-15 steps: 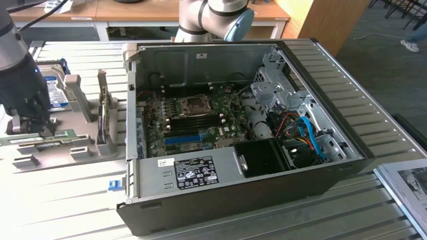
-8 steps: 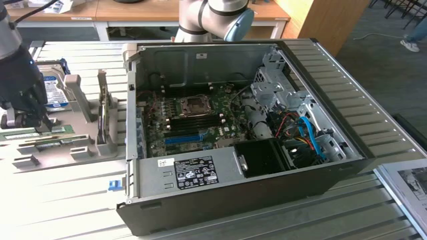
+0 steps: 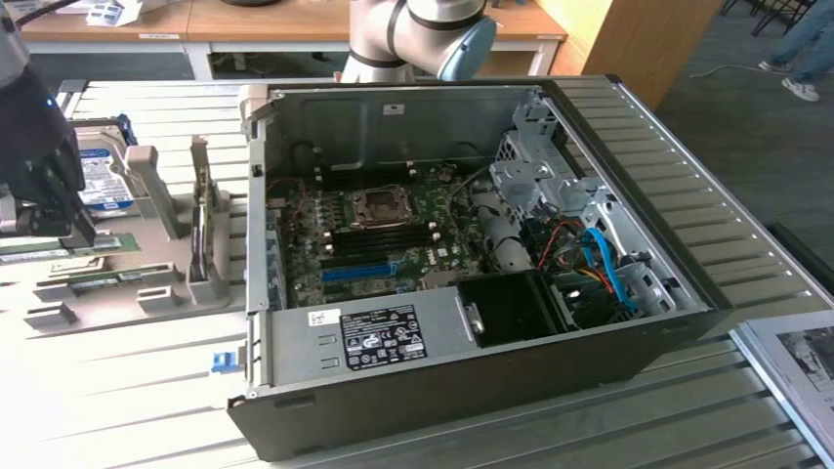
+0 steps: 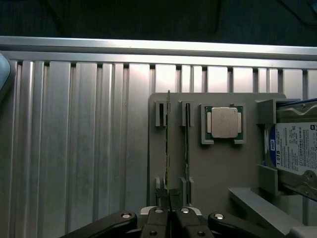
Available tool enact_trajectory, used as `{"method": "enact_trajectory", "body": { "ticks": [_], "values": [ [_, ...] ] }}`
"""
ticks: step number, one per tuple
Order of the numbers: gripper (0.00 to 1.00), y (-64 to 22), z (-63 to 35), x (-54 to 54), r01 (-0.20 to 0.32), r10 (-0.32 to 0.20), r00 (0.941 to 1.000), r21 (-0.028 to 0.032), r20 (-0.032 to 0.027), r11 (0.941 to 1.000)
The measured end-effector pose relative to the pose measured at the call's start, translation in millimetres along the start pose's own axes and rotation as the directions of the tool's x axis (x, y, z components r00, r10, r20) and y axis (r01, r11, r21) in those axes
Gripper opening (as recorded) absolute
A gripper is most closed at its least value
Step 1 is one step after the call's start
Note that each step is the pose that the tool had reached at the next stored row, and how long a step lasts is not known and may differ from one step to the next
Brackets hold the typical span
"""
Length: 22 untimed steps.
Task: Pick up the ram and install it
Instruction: 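Pick up the ram and move it above insertion slot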
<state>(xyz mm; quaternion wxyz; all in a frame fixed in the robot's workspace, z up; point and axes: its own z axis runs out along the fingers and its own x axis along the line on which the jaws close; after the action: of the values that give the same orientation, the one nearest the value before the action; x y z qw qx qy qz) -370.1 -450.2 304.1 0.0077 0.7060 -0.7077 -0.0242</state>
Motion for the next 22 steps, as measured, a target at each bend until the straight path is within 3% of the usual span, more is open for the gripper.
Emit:
{"method": "enact_trajectory", "body": {
  "ticks": [22],
  "values": [
    [0.12, 1.6, -38.3, -0.9, 0.000, 0.000, 1.0000, 0.0000, 0.0000, 1.0000]
  ]
}}
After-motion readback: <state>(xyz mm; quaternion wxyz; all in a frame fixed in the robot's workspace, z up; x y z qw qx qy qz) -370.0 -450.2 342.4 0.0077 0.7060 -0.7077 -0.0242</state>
